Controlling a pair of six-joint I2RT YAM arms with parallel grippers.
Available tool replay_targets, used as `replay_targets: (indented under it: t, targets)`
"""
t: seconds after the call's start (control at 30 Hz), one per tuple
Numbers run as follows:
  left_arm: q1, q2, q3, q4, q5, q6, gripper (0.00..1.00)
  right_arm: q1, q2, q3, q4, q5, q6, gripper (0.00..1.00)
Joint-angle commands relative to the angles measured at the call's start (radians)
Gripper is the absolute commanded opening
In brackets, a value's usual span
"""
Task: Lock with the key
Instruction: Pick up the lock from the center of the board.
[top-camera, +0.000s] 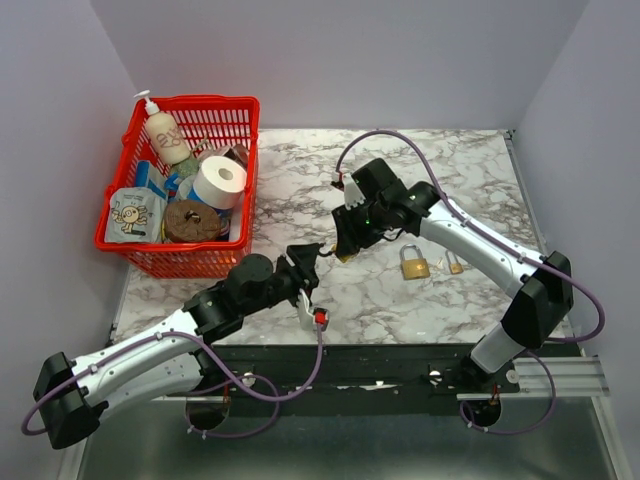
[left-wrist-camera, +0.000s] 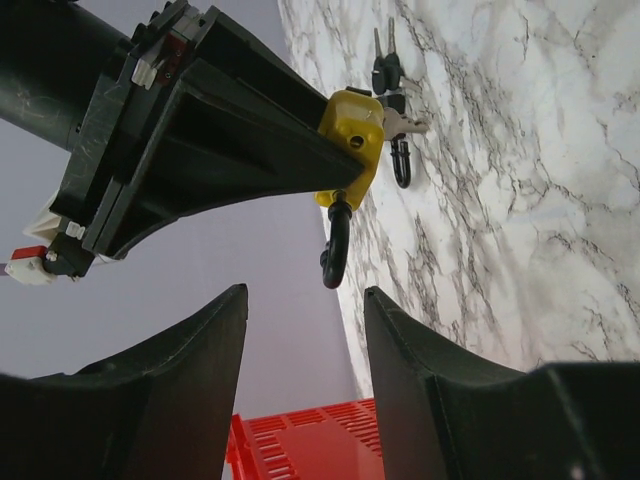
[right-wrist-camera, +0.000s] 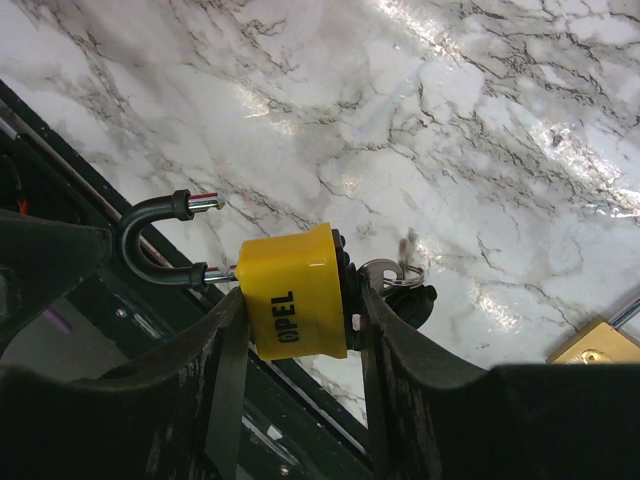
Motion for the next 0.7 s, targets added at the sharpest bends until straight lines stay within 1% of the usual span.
replay_targets:
  t: [0.0, 0.2, 0.33, 0.67]
  targets:
    - [-0.017, 0.011, -0.014, 0.036, -0.015, 0.02, 0.56, 0.022, -0.048, 0.009, 0.024, -0.022, 0.019, 0.01]
    - [-0.022, 0.03, -0.002, 0.034, -0.01, 0.004, 0.52, 0.036, -0.058, 0.017, 0.026, -0.03, 0.022, 0.01]
    - [-0.024, 0.046, 0.011, 0.03, -0.013, -0.012, 0.45, 0.038, -0.061, 0.018, 0.023, -0.028, 0.02, 0.01]
    - [-0.024, 0.072, 0.026, 0.041, -0.019, -0.035, 0.36, 0.058, -0.062, 0.012, 0.029, -0.039, 0.019, 0.01]
